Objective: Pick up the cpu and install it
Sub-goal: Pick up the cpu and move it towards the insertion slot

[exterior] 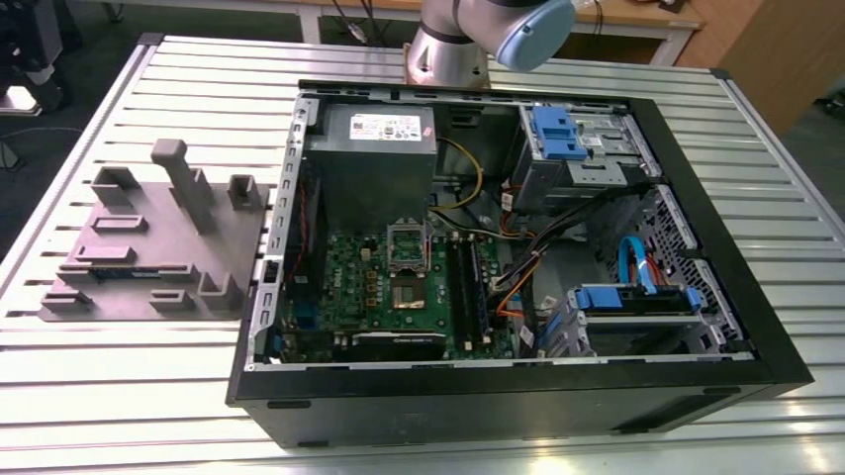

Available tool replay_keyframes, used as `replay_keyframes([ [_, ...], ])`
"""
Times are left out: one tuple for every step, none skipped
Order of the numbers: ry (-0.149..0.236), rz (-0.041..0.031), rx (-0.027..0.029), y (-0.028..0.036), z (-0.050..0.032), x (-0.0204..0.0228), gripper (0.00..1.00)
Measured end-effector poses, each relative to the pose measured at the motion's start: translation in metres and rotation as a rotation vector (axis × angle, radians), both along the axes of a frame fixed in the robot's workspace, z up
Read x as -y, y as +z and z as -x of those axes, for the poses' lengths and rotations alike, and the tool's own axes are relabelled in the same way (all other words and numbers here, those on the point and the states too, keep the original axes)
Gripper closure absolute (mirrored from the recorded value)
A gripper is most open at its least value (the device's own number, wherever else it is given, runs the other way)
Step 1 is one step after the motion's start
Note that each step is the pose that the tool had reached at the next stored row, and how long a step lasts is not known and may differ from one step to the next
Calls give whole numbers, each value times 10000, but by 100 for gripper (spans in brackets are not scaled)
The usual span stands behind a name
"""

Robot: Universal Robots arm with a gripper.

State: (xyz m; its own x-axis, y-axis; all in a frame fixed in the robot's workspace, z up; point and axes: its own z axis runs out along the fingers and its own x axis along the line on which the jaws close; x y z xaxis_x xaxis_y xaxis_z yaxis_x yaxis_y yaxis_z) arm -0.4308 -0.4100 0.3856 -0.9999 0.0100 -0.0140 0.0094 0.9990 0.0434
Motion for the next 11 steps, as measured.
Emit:
replay_keyframes([
  [0,0,-1,0,-4,0,53],
  [0,0,0,0,-6,0,53],
  [-1,-1,1,-1,-8,0,53],
  [-1,-1,1,-1,-10,0,53],
  [0,0,0,-1,-12,0,53],
  [0,0,0,0,-15,0,53],
  [0,0,1,0,-18,0,53],
  [0,-1,1,-1,-19,0,53],
  [-1,-1,1,-1,-20,0,53],
  [0,0,0,0,-22,0,53],
  [0,0,1,-1,-24,0,53],
])
